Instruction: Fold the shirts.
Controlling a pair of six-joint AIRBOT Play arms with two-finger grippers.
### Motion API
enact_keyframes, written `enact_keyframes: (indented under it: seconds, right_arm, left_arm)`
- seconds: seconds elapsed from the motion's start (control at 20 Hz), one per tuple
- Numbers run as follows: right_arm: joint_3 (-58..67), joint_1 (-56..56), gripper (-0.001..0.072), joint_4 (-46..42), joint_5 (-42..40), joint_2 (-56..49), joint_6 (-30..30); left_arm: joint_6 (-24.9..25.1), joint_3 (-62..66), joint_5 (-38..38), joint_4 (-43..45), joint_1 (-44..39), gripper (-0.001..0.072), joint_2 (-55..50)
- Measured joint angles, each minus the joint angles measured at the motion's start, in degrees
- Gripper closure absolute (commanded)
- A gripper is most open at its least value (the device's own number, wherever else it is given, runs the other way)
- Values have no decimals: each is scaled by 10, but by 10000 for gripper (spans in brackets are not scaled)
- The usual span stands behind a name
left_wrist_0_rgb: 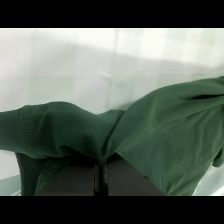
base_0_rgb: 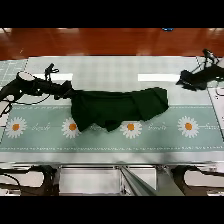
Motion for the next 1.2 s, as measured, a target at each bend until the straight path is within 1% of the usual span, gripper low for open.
enact_keyframes:
  seconds: [0.1,0.25,0.35,0.45,0.65,0.85,1.05,1.1,1.15,1.2]
  right_arm:
    - [-85,-27,299,23,13,56,-19]
    - [-231,-44,299,88,9,126,-54]
    - [-303,-50,299,125,-9,150,-70]
    - [-341,-52,300,157,-25,155,-78]
    - [-366,-55,301,207,-64,132,-90]
    - [-357,-55,302,249,-87,93,-106]
    - [-348,-55,307,312,-108,56,-131]
    - [-346,-55,356,327,-113,47,-138]
    - [-344,-55,430,339,-119,38,-145]
    - [-342,-55,533,347,-123,30,-152]
  left_arm:
    - [0,2,-9,0,0,691,-2]
    - [0,3,-12,0,0,691,-3]
    - [0,4,-14,0,-2,691,-3]
    - [0,4,-17,0,-7,691,-3]
    - [0,4,-21,0,-20,691,-3]
    - [0,4,-21,0,-31,691,-3]
    - [1,4,-20,0,-35,691,-3]
    - [1,4,-20,0,-35,691,-3]
    - [2,4,-20,0,-35,691,-3]
    - [2,4,-19,0,-35,691,-3]
